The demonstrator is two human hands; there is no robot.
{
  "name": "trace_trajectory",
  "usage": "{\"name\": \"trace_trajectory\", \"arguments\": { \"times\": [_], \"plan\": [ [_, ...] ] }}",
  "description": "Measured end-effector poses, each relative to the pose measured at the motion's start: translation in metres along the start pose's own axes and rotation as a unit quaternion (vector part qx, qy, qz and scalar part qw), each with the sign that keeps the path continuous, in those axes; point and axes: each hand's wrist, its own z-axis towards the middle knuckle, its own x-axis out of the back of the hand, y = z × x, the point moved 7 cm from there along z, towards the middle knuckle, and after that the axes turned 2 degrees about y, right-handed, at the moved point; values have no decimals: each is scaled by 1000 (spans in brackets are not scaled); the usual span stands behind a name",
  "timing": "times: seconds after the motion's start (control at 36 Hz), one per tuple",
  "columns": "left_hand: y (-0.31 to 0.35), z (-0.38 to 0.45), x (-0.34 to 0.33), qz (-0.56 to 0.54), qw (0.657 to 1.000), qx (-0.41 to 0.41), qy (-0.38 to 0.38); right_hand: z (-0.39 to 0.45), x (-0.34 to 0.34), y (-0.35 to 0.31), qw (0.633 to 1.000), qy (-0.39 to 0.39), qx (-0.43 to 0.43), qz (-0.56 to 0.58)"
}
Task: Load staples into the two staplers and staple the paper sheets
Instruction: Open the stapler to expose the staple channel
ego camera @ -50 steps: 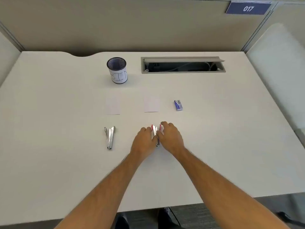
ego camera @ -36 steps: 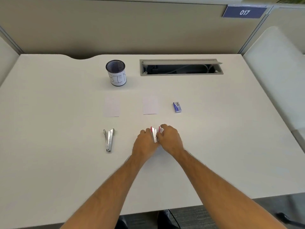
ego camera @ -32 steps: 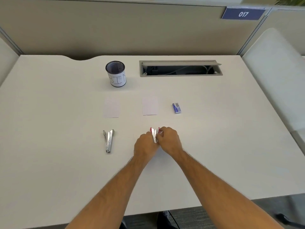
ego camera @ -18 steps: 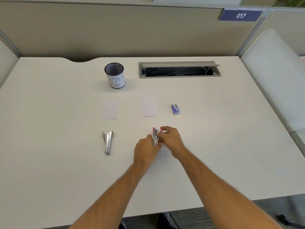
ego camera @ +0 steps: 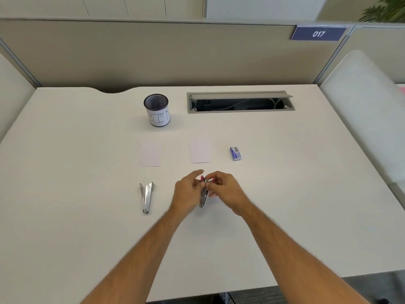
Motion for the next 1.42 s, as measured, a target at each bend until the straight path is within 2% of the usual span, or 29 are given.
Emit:
{"name": "trace_trajectory", "arguments": {
  "times": [0.28, 0.42, 0.47, 0.61, 0.78, 0.94, 1.06, 1.17, 1.31, 1.42],
  "plan": [
    [10, 3, 5, 25, 999, -28, -5, 0, 1, -9, 998, 0, 17, -59],
    [15, 1, 8, 13, 999, -43, -2, 2, 6, -2, 999, 33, 11, -42],
    [18, -1, 9, 1, 999, -53, 1, 4, 12, 3, 999, 48, 1, -10],
    [24, -4, 19, -24, 995, -81, 44, 4, 23, 7, 988, 36, -20, 149],
    [17, -6, 37, -68, 994, -46, 77, 9, 37, 10, 971, 66, -28, 229],
    [-4, -11, 42, -164, 986, 14, 5, 8, 47, 18, 953, 92, -30, 287],
    [-17, -21, 29, -153, 983, 35, -90, 8, 51, 17, 938, 97, -35, 332],
    [-23, -30, 15, -143, 979, 52, -135, 10, 44, 10, 937, 81, -38, 337],
    [-15, -33, 4, -145, 974, 61, -160, 7, 31, 3, 942, 37, -39, 331],
    [-3, -30, 2, -106, 986, 14, -129, 4, 20, 0, 944, 12, -43, 327]
  ]
}}
